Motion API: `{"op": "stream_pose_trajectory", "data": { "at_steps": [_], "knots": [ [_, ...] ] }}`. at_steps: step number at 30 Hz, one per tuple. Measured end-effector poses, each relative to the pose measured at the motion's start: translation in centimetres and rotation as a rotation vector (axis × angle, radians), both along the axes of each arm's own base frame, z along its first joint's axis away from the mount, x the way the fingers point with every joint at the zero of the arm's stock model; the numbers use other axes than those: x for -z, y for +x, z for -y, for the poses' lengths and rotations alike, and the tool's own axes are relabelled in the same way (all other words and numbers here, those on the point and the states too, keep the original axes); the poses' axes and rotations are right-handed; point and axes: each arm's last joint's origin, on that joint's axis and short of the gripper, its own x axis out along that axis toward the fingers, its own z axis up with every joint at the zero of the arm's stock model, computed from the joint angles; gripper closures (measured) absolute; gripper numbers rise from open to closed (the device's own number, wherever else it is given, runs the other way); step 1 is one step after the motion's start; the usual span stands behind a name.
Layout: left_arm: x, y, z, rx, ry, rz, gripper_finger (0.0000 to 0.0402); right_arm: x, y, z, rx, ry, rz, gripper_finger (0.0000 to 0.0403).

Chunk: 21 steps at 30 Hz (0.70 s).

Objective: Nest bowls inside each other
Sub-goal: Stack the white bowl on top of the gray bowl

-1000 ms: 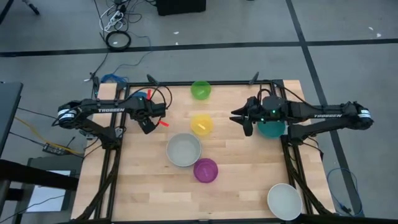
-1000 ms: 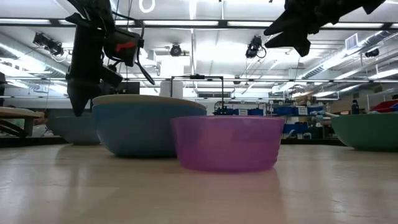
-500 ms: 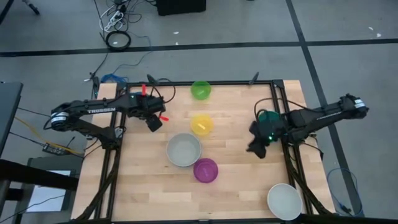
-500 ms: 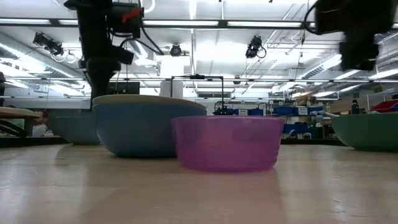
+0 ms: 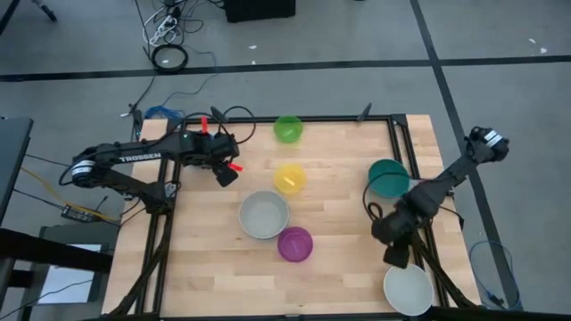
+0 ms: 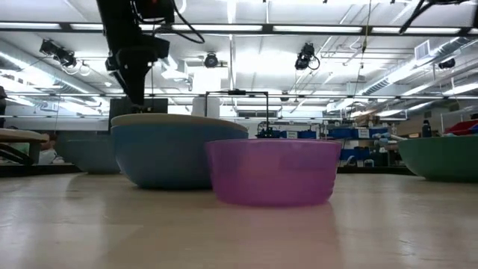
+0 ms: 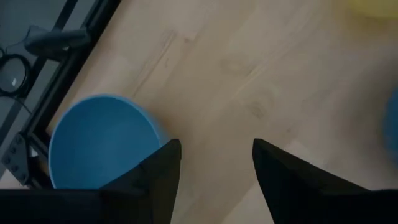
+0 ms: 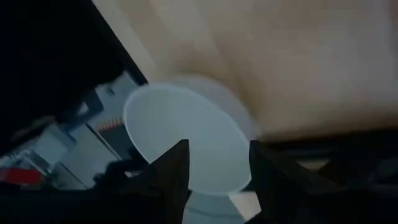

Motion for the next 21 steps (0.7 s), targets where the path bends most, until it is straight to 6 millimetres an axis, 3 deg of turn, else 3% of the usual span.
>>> {"op": "stream_pose_trajectory", "data": {
  "at_steps": [12,21],
  "knots": [
    [-1.4,1.1,1.0,0.059,0.023,0.091,0.0193,3.1,-0.9,-4.6,-0.029,-0.168,-0.087,0.0245],
    [-1.3,1.3,2.0,0.077,0.013,0.102,0.0193,5.5,-1.1,-5.4,-0.122,-0.312,-0.147,0.0245]
  ]
}}
